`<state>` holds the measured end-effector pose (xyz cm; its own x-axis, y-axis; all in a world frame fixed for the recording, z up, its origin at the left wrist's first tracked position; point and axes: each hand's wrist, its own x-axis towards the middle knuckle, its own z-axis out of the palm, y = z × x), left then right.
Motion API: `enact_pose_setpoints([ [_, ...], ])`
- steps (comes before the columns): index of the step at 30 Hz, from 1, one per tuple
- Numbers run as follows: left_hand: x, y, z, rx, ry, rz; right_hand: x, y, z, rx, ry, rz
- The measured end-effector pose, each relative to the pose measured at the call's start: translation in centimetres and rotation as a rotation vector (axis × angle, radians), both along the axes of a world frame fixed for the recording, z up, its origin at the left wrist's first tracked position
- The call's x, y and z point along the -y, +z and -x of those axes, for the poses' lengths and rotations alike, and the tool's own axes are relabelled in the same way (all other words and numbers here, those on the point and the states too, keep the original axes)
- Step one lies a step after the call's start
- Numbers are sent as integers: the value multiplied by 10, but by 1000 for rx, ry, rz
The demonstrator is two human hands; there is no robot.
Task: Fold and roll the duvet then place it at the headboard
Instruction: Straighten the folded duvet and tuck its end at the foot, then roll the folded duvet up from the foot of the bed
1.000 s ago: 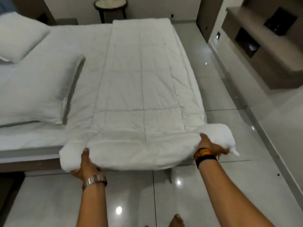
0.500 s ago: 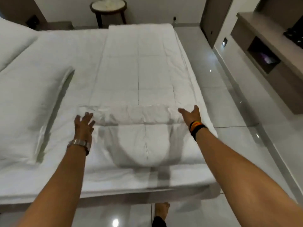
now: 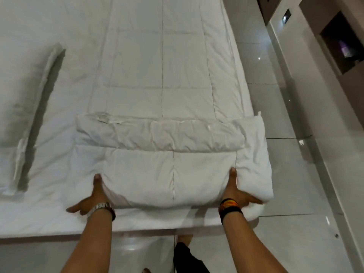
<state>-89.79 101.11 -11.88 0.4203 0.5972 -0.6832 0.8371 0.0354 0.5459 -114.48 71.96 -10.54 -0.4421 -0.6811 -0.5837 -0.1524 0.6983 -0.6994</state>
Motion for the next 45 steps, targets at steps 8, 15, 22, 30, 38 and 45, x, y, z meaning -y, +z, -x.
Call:
enact_pose_setpoints([
  [8,0,4,-6,387,-58,134,30,17,-19,56,147,171],
  [15,-43,67,51,573,-96,241,-23,78,42,39,235,235],
  [22,-151,129,107,580,-100,214,-130,145,109,39,257,278],
  [30,-204,144,144,405,-94,157,-178,160,142,-40,247,154],
  [38,-56,209,-25,790,-374,436,-11,211,-24,402,274,251],
  [45,46,146,-87,671,-870,142,46,118,-97,-177,910,501],
])
